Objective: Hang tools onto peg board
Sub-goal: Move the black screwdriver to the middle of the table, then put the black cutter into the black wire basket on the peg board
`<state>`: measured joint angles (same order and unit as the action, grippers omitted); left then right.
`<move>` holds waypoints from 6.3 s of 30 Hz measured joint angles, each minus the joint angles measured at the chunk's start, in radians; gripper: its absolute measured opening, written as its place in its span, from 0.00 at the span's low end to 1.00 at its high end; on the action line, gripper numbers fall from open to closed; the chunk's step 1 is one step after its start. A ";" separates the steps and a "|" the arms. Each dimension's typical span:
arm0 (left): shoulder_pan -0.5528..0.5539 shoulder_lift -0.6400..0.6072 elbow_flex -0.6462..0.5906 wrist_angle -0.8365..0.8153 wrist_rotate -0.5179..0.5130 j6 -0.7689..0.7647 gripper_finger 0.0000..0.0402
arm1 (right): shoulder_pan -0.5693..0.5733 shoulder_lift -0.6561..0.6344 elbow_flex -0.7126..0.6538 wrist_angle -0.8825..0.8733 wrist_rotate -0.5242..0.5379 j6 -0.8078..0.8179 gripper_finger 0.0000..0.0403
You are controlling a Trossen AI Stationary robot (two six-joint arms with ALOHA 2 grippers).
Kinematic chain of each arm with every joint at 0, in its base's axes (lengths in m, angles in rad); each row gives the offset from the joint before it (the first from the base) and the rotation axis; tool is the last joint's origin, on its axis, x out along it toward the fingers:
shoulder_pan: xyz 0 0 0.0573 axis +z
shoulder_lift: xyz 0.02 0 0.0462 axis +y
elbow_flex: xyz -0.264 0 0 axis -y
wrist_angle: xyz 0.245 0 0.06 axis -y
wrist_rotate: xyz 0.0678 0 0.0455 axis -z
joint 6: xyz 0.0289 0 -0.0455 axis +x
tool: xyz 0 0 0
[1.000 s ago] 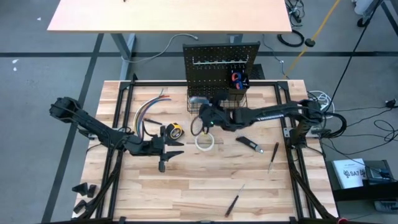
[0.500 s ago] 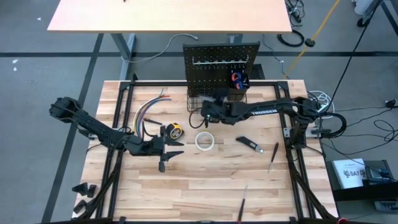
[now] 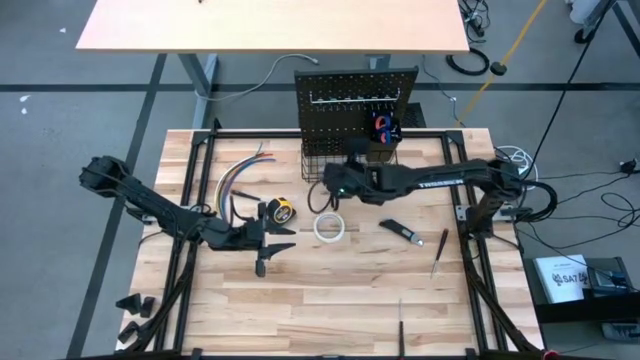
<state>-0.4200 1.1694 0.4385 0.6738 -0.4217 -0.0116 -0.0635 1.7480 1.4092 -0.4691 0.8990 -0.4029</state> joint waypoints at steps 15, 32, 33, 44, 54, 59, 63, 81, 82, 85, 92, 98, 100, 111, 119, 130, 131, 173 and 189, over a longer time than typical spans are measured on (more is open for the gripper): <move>-0.001 0.000 0.000 -0.011 0.018 -0.055 0.36 | 0.289 -0.205 0.101 -0.608 -0.726 0.889 0.73; -0.026 0.000 0.000 0.007 0.058 -0.086 0.36 | 0.885 -0.190 -0.171 -0.516 -0.933 2.166 0.73; -0.027 0.000 0.000 0.011 0.058 -0.085 0.36 | 0.907 -0.183 -0.189 -0.487 -0.942 2.206 0.73; -0.028 0.000 0.000 0.052 0.054 -0.053 0.36 | 0.969 0.038 -0.241 -0.289 -1.119 2.298 0.73; -0.027 0.000 0.000 0.042 0.053 -0.054 0.36 | 0.963 0.139 -0.240 -0.147 -1.221 2.253 0.68; -0.027 0.000 0.000 0.042 0.052 -0.054 0.36 | 0.955 0.169 -0.239 -0.139 -1.232 2.298 0.57; -0.027 0.000 0.000 0.042 0.052 -0.053 0.36 | 0.950 0.191 -0.238 -0.114 -1.272 2.307 0.46; -0.027 0.000 0.000 0.043 0.051 -0.037 0.36 | 0.770 0.188 -0.237 -0.411 -1.219 1.863 0.09; -0.027 0.000 0.000 0.043 0.051 -0.034 0.36 | 0.751 0.184 -0.238 -0.436 -1.198 1.831 0.09; -0.027 0.000 0.000 0.043 0.051 -0.034 0.36 | 0.686 0.174 -0.239 -0.510 -1.114 1.732 0.08; -0.027 0.000 0.000 0.043 0.051 -0.033 0.36 | 0.520 0.171 -0.241 -0.602 -0.989 1.522 0.08; -0.027 0.000 0.000 0.043 0.051 -0.033 0.36 | 0.403 0.172 -0.242 -0.618 -0.918 1.380 0.08; -0.027 0.000 0.000 0.043 0.051 -0.034 0.36 | 0.368 0.172 -0.242 -0.617 -0.912 1.333 0.08; -0.027 0.000 0.000 0.043 0.051 -0.034 0.36 | 0.281 0.171 -0.242 -0.592 -0.857 1.164 0.17; -0.027 0.000 0.000 0.043 0.051 -0.032 0.36 | 0.241 0.171 -0.236 -0.601 -0.863 1.141 0.27; -0.027 0.000 0.000 0.022 0.051 -0.028 0.36 | 0.227 0.077 -0.091 -0.757 -0.754 1.096 0.35; -0.027 0.000 0.000 0.022 0.051 -0.031 0.36 | 0.226 0.055 -0.091 -0.759 -0.750 1.098 0.36; -0.018 0.000 0.000 0.013 0.050 -0.034 0.36 | 0.138 -0.133 -0.450 -0.465 -0.744 0.985 0.56; -0.018 0.000 0.000 -0.003 0.050 -0.034 0.36 | 0.091 -0.133 -0.505 -0.465 -0.743 0.932 0.56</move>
<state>-0.4381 1.1694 0.4384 0.6704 -0.3717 -0.0456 0.0273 1.6146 0.9039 -0.9345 0.1562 0.5289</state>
